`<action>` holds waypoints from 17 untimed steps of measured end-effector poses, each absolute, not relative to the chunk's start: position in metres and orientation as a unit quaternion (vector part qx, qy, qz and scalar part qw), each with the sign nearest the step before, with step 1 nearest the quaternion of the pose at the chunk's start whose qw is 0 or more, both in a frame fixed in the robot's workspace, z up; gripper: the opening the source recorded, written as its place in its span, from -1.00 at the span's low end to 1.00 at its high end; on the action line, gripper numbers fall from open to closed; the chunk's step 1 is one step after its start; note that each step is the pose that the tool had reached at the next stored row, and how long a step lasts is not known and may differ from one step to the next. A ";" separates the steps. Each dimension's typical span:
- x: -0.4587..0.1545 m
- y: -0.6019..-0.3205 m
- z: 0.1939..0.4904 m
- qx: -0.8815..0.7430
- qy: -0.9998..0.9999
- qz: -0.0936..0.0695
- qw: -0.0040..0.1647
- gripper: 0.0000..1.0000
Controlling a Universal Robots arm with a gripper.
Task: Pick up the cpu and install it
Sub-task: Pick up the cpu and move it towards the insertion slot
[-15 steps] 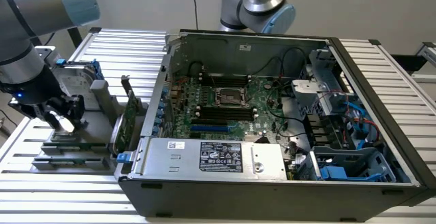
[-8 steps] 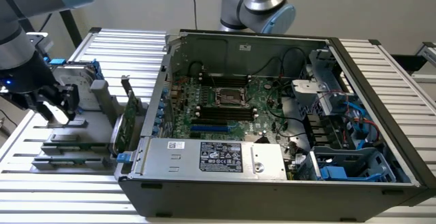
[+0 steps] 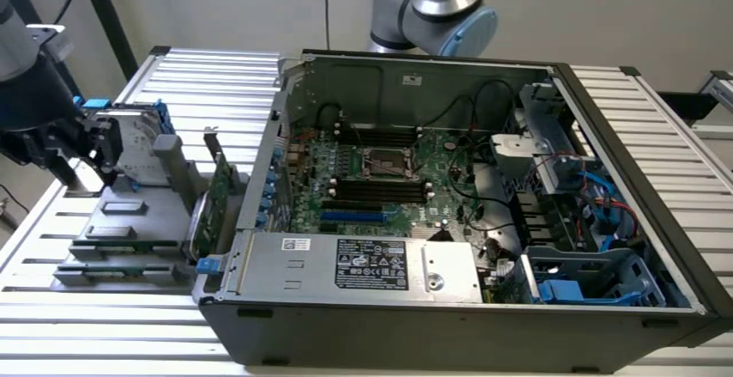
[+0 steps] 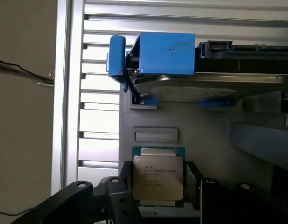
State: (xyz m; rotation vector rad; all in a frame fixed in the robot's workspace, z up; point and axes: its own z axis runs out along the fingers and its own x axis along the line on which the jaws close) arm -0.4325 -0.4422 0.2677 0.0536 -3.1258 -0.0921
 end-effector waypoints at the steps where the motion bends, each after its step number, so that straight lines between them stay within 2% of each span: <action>1: -0.432 -0.442 0.272 0.017 -0.999 -0.029 0.007 0.09; 17: -0.380 -0.442 0.345 0.018 -0.999 -0.030 0.011 0.09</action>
